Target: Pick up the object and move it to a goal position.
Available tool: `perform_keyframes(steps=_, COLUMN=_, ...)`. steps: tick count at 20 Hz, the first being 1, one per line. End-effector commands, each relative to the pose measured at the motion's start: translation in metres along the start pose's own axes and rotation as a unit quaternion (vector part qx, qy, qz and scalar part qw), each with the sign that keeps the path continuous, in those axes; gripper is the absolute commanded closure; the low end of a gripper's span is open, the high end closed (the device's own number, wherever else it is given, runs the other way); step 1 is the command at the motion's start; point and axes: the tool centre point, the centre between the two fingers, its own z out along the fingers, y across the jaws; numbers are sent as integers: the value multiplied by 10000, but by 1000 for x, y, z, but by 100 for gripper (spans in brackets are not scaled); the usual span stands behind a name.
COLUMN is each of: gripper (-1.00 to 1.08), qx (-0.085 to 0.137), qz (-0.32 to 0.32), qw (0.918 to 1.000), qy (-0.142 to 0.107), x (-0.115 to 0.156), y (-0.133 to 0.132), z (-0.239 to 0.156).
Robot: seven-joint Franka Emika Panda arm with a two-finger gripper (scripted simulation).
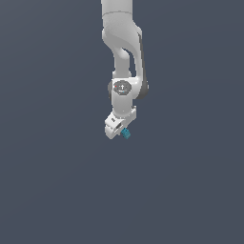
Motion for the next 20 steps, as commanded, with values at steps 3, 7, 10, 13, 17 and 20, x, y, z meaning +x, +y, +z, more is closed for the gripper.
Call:
perform_keyframes(steps=3, gripper=108, qx=-5, qz=-7, qw=10000, qy=5, x=41, y=-27, z=-19)
perform_keyframes(steps=7, gripper=108, qx=-2, qz=-9, qw=10000, qy=5, x=80, y=-51, z=-36)
perform_keyframes(steps=10, gripper=108, qx=-2, qz=-9, qw=10000, qy=5, x=103, y=-65, z=-46)
perform_keyframes(steps=13, gripper=108, qx=1, qz=-8, qw=10000, qy=6, x=121, y=-74, z=-54)
perform_keyframes(steps=17, gripper=108, qx=1, qz=-8, qw=10000, qy=6, x=134, y=-81, z=-59)
perform_keyframes(steps=20, gripper=108, qx=1, qz=-8, qw=10000, qy=6, x=136, y=-82, z=-60)
